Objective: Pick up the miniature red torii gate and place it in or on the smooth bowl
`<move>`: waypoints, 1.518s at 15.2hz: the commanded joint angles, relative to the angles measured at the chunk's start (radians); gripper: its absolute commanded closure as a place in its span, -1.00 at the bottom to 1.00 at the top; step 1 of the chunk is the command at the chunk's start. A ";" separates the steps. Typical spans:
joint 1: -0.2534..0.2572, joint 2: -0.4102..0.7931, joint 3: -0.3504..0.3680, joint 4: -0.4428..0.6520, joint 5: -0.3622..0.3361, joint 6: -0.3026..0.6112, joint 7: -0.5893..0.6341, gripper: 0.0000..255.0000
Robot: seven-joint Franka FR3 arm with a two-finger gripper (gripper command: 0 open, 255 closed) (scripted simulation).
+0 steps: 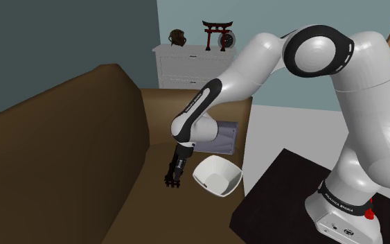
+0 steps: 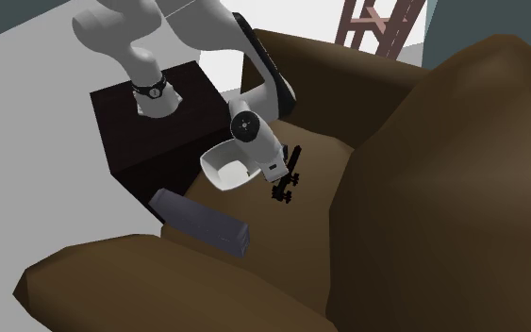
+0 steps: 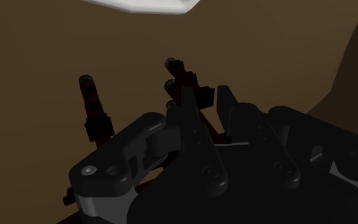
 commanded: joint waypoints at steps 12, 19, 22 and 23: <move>0.013 -0.088 -0.021 -0.029 -0.033 -0.054 0.050 1.00; 0.024 -0.171 -0.040 -0.048 -0.070 -0.113 0.103 1.00; 0.028 -0.205 -0.048 -0.053 -0.086 -0.139 0.125 1.00; 0.029 -0.216 -0.050 -0.054 -0.092 -0.148 0.132 1.00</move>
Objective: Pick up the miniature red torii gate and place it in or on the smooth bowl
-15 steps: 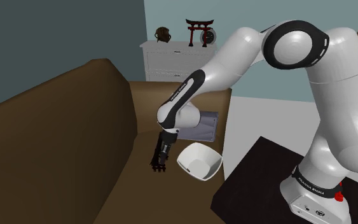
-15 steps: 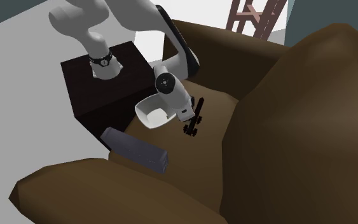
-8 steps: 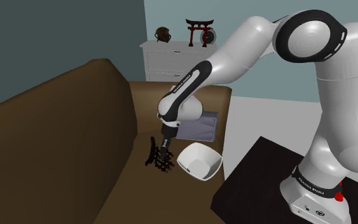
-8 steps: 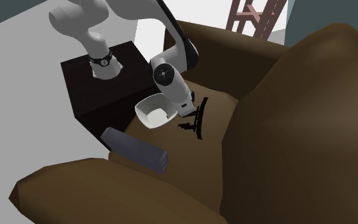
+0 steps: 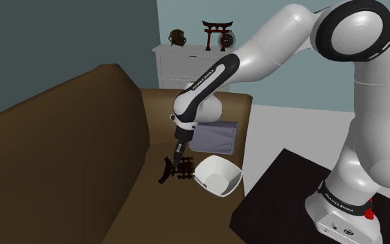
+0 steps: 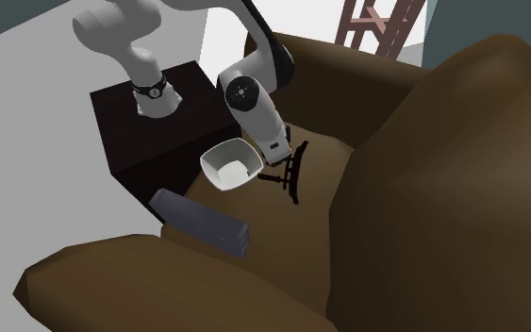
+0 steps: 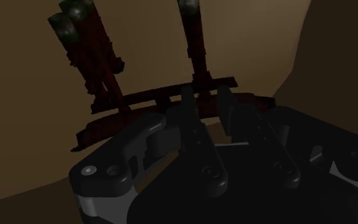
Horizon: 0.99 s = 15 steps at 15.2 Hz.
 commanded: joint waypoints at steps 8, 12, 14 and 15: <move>0.008 -0.095 -0.019 -0.005 -0.049 -0.082 0.066 1.00; 0.010 -0.131 -0.025 -0.001 -0.069 -0.118 0.092 1.00; -0.002 -0.196 -0.027 -0.089 -0.051 -0.105 0.059 1.00; -0.008 -0.229 -0.029 -0.131 -0.043 -0.100 0.043 1.00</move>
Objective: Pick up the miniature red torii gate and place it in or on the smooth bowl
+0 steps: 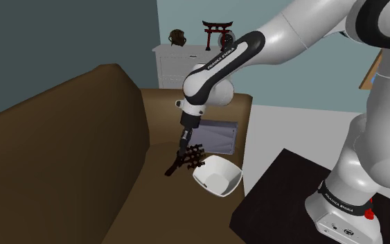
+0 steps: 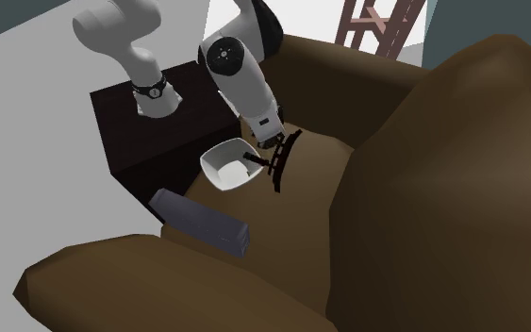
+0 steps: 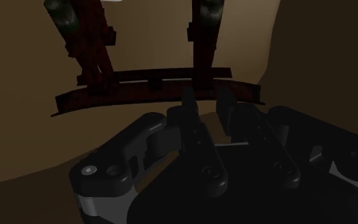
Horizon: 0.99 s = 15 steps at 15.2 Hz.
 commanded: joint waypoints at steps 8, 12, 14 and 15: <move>-0.050 -0.296 -0.037 -0.355 0.041 0.009 -0.131 1.00; -0.078 -0.438 -0.066 -0.497 0.023 -0.010 -0.170 1.00; -0.083 -0.455 -0.073 -0.527 0.027 -0.002 -0.189 1.00; -0.079 -0.440 -0.073 -0.529 0.038 0.012 -0.201 1.00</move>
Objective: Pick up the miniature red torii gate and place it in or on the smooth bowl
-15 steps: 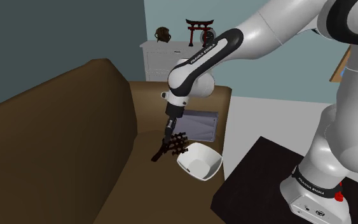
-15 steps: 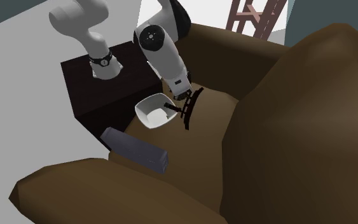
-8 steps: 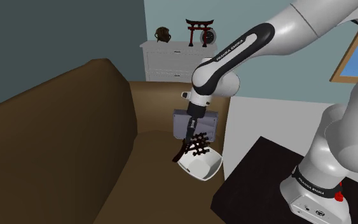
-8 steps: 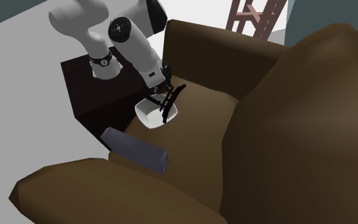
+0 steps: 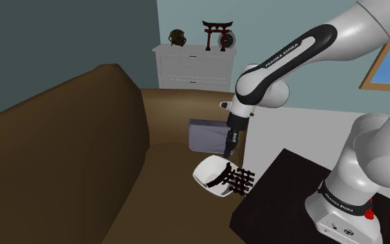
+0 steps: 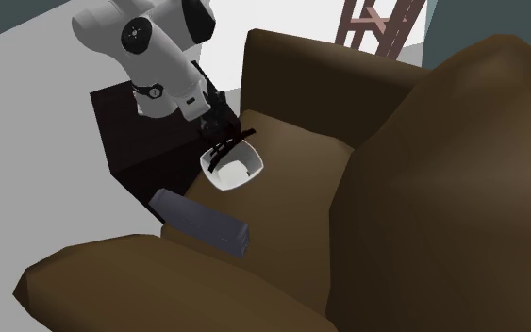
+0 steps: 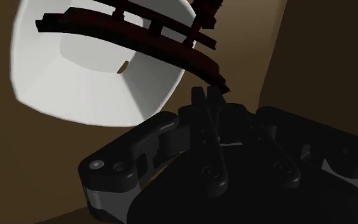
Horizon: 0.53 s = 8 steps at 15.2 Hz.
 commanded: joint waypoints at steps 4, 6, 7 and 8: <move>-0.002 0.001 0.029 -0.042 -0.037 0.067 0.048 -1.00; -0.023 -0.001 0.100 -0.106 -0.149 0.169 0.192 -1.00; -0.042 0.001 0.140 -0.135 -0.217 0.215 0.275 -1.00; -0.069 0.006 0.185 -0.163 -0.296 0.256 0.367 -1.00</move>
